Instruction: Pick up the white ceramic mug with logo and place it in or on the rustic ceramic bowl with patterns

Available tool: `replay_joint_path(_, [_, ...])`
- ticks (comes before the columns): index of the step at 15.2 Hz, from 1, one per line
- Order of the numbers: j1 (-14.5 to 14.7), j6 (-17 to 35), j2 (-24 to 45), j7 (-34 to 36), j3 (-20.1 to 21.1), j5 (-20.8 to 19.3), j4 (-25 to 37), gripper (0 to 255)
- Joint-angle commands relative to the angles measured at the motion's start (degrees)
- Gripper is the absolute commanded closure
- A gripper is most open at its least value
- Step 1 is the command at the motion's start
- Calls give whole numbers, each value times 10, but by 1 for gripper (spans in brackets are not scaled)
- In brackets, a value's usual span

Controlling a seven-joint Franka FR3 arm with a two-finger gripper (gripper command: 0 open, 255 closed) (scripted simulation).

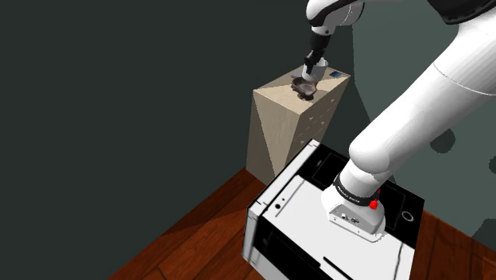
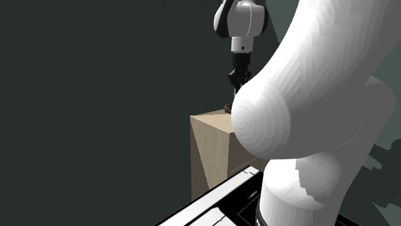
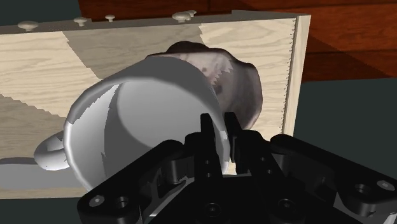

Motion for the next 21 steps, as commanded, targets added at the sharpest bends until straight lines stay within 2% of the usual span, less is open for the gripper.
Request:
replay_joint_path(1, [0,1,1,0,0,0,-1,255])
replay_joint_path(4, [0,1,1,0,0,0,-1,255])
replay_joint_path(5, [0,1,1,0,0,0,-1,0])
replay_joint_path(10, [0,1,0,0,0,0,-1,0])
replay_joint_path(14, [1,-72,-28,7,7,-8,46,0])
replay_joint_path(21, [1,-72,-28,7,8,-8,46,0])
